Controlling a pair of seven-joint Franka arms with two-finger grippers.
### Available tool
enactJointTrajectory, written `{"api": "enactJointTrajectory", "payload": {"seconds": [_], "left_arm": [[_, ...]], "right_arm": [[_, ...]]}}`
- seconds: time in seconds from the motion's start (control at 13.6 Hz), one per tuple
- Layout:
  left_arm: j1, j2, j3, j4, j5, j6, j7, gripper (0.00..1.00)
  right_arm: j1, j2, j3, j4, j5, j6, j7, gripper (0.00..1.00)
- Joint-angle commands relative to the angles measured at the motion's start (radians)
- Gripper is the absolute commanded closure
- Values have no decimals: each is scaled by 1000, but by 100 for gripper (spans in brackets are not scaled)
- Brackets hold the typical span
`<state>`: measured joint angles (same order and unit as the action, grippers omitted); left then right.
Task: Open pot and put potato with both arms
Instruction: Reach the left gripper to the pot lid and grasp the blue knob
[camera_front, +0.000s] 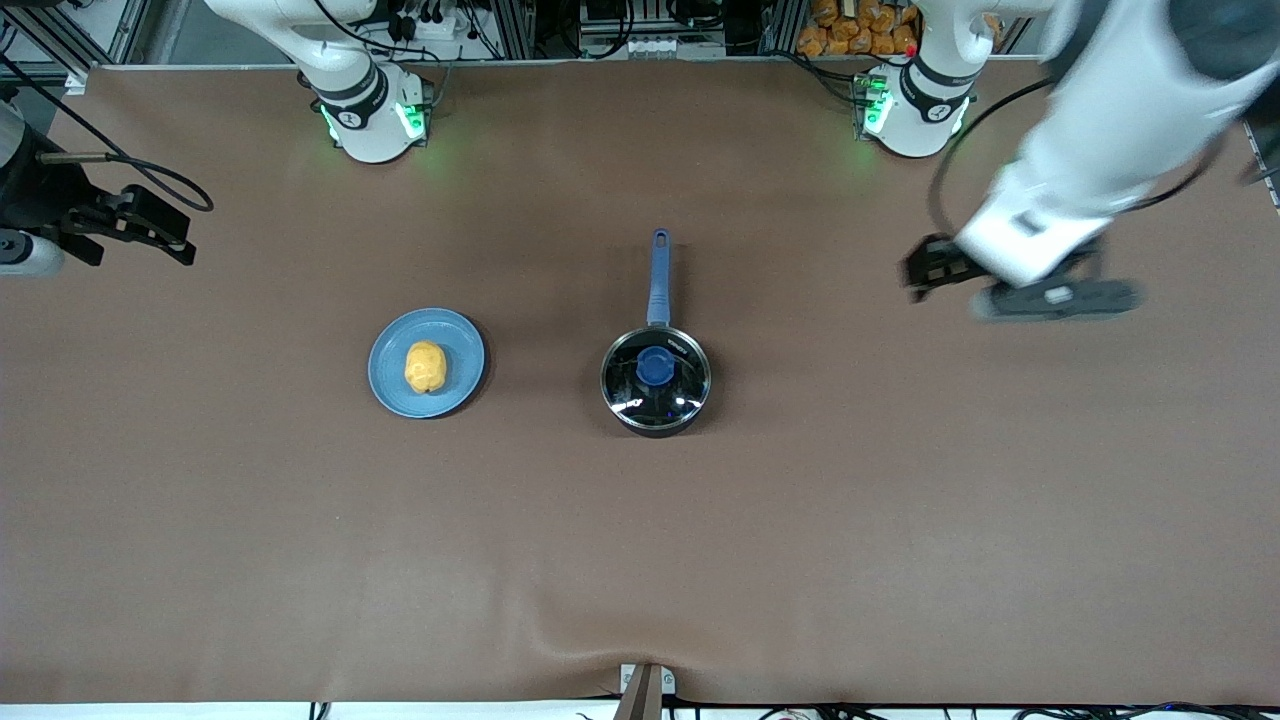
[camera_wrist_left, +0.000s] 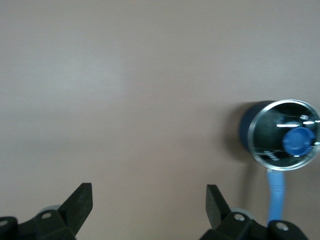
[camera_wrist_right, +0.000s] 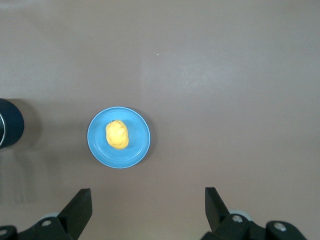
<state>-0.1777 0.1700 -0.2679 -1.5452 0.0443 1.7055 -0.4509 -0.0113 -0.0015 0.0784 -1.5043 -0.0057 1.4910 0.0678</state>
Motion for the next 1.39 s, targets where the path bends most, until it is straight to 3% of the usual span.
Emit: {"api": "enactJointTrajectory", "payload": {"seconds": [0.0, 0.15, 0.66, 0.95, 1.32], "left_arm": [[-158, 185, 9, 164, 2, 0, -179, 0], [-229, 275, 13, 217, 5, 41, -273, 0], [-362, 459, 16, 212, 20, 344, -296, 0], [-385, 529, 15, 205, 123, 376, -293, 0], [-385, 588, 15, 203, 131, 431, -281, 0]], "right_arm": [[-12, 6, 9, 4, 4, -12, -10, 0], [-13, 6, 9, 4, 4, -12, -10, 0], [-10, 47, 9, 10, 4, -31, -8, 0], [-4, 87, 11, 13, 3, -29, -13, 0], [-3, 92, 11, 15, 0, -29, -11, 0]]}}
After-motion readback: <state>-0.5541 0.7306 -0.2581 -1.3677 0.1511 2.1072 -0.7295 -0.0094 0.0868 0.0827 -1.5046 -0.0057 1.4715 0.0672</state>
